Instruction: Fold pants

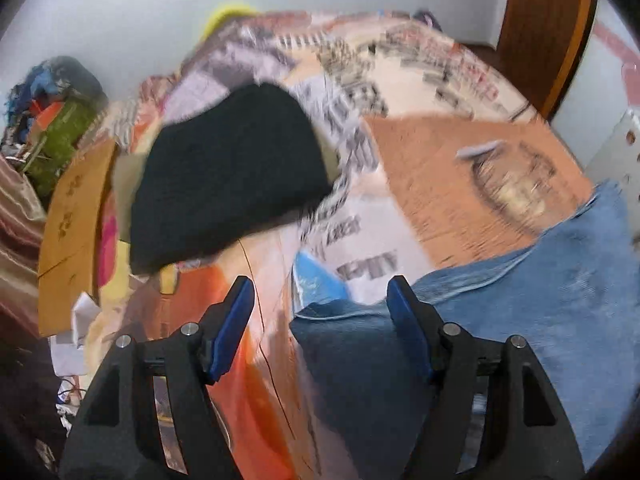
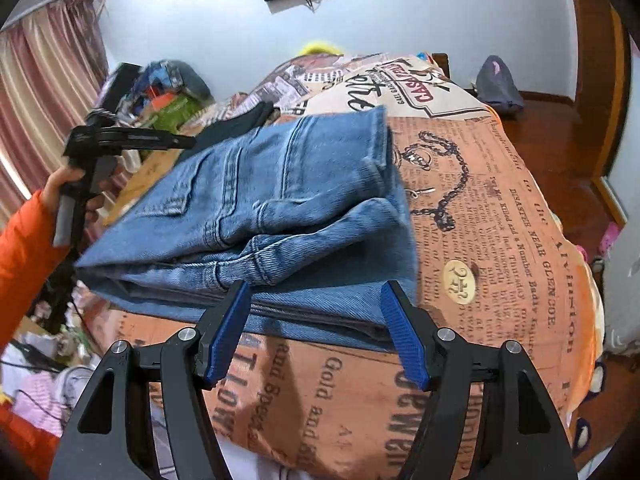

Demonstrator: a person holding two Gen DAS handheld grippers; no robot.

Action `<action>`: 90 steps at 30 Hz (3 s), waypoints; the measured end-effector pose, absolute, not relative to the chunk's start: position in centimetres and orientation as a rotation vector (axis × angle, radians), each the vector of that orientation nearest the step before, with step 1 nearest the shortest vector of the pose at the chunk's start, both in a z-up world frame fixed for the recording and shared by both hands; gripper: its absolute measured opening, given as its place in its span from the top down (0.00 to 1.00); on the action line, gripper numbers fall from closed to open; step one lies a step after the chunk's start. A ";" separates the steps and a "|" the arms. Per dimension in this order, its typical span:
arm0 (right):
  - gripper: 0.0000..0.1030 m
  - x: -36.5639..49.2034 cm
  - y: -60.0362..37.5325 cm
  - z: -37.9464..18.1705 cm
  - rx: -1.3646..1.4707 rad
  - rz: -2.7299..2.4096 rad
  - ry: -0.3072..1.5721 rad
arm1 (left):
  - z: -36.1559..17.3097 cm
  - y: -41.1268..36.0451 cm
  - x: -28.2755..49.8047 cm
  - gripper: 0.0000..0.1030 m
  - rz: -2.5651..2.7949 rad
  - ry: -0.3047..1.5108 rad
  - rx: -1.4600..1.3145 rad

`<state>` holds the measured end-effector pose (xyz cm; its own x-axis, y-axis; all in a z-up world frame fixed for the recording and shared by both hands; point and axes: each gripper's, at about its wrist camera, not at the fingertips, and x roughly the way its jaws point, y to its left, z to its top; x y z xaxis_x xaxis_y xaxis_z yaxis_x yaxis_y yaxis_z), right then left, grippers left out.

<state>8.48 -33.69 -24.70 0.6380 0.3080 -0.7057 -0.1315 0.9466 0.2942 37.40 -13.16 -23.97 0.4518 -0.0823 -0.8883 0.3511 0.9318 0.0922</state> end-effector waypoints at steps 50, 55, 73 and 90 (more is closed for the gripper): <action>0.33 19.2 -30.4 -23.8 0.029 0.356 0.871 | -20.8 -14.6 28.1 0.41 -0.447 0.932 0.127; 0.43 19.0 -31.9 -24.7 0.052 0.360 0.895 | -22.9 -14.3 29.3 0.41 -0.434 0.970 0.147; 0.63 26.9 -31.4 -25.5 0.027 0.371 0.913 | -23.2 -17.0 36.5 0.44 -0.470 0.966 0.184; 0.57 22.7 -33.2 -21.0 -0.022 0.312 0.876 | -18.7 -13.7 32.6 0.33 -0.466 0.895 0.144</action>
